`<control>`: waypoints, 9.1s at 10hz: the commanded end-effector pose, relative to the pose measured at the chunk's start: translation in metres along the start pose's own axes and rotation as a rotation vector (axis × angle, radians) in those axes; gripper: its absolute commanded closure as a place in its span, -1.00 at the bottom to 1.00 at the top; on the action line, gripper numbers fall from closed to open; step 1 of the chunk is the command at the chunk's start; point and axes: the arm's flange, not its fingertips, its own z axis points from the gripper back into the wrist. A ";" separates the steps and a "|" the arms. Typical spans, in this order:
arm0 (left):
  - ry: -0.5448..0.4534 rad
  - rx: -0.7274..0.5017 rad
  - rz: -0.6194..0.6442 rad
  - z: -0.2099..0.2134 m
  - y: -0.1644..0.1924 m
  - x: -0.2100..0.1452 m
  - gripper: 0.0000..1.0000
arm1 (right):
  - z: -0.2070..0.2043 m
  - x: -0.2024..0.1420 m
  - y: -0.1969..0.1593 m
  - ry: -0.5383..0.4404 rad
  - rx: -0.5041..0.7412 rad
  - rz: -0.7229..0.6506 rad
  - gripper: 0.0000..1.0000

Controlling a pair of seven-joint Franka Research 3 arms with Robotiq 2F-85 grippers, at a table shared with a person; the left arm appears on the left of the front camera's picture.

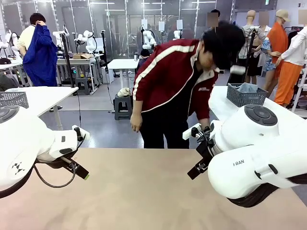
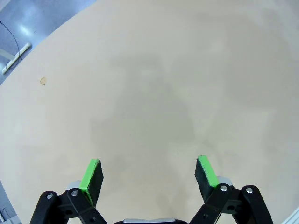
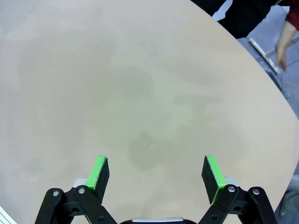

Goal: Fold the towels and place them in the basket.
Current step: When a person lays out a Towel with hook on the table, fold it in half twice.

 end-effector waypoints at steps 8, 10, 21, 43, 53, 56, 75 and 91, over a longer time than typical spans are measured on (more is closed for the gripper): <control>-0.053 -0.096 -0.013 0.142 0.005 0.044 -1.00 | 0.165 0.013 -0.010 -0.030 -0.022 -0.021 -1.00; -0.071 -0.118 -0.009 0.178 0.016 0.038 -1.00 | 0.197 -0.001 -0.019 -0.049 -0.039 -0.037 -1.00; -0.139 -0.093 0.008 0.250 0.031 0.003 -1.00 | 0.238 -0.013 -0.040 -0.098 -0.037 -0.108 -1.00; -0.309 -0.078 -0.139 0.553 0.044 -0.045 -1.00 | 0.561 -0.065 -0.040 -0.345 0.025 -0.049 -1.00; -0.178 -0.078 -0.058 0.551 0.043 -0.044 -1.00 | 0.559 -0.063 -0.044 -0.209 0.050 -0.095 -1.00; -0.151 -0.083 -0.039 0.550 0.043 -0.045 -1.00 | 0.558 -0.065 -0.043 -0.183 0.056 -0.105 -1.00; -0.159 -0.077 -0.055 0.543 0.049 -0.049 -1.00 | 0.545 -0.062 -0.046 -0.173 0.041 -0.110 -1.00; -0.159 -0.077 -0.055 0.543 0.049 -0.049 -1.00 | 0.545 -0.062 -0.046 -0.173 0.041 -0.110 -1.00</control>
